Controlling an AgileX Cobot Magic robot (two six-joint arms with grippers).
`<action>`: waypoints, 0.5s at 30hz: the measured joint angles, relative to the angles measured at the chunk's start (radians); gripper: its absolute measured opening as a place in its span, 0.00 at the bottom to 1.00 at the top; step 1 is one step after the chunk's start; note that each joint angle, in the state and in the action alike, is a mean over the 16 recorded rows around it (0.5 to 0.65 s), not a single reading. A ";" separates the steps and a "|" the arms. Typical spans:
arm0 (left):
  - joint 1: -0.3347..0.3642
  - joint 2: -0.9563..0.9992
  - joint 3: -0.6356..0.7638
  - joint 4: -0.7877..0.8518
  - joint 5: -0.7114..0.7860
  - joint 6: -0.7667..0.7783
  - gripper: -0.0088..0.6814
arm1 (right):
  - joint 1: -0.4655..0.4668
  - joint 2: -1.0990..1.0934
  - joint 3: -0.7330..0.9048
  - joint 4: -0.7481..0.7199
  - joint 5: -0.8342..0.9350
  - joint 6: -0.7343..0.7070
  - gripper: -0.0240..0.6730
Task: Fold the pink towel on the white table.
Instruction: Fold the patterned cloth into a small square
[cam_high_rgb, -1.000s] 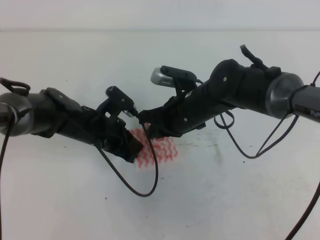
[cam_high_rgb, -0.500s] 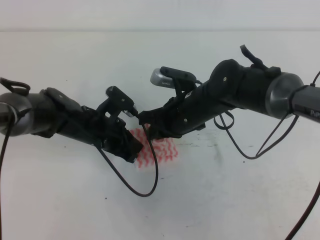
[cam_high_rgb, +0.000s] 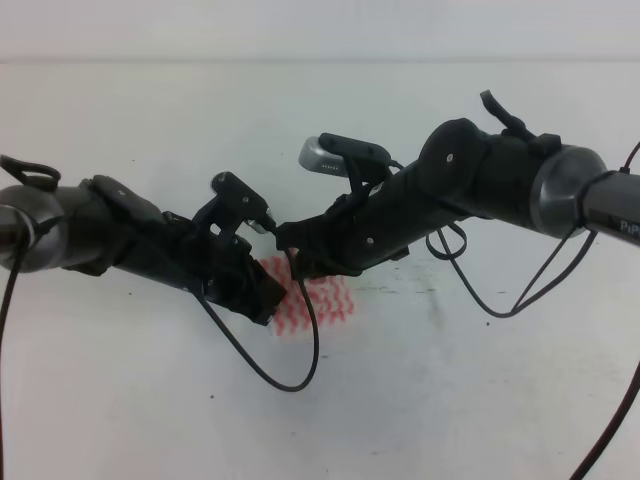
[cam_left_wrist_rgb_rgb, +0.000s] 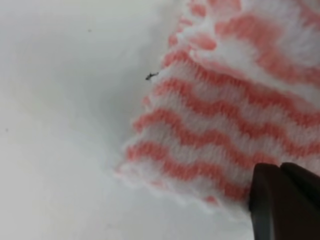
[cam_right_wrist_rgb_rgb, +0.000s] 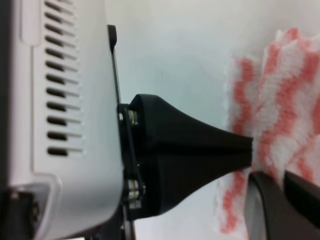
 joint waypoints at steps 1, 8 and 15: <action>0.000 0.000 0.000 0.000 0.000 0.000 0.01 | 0.000 0.001 0.000 0.001 0.000 -0.001 0.03; 0.000 0.000 0.000 0.001 -0.001 0.000 0.01 | 0.000 0.005 0.000 0.006 -0.003 -0.001 0.03; 0.000 0.001 0.000 0.002 -0.002 0.000 0.01 | 0.000 0.008 0.000 0.015 -0.003 -0.002 0.03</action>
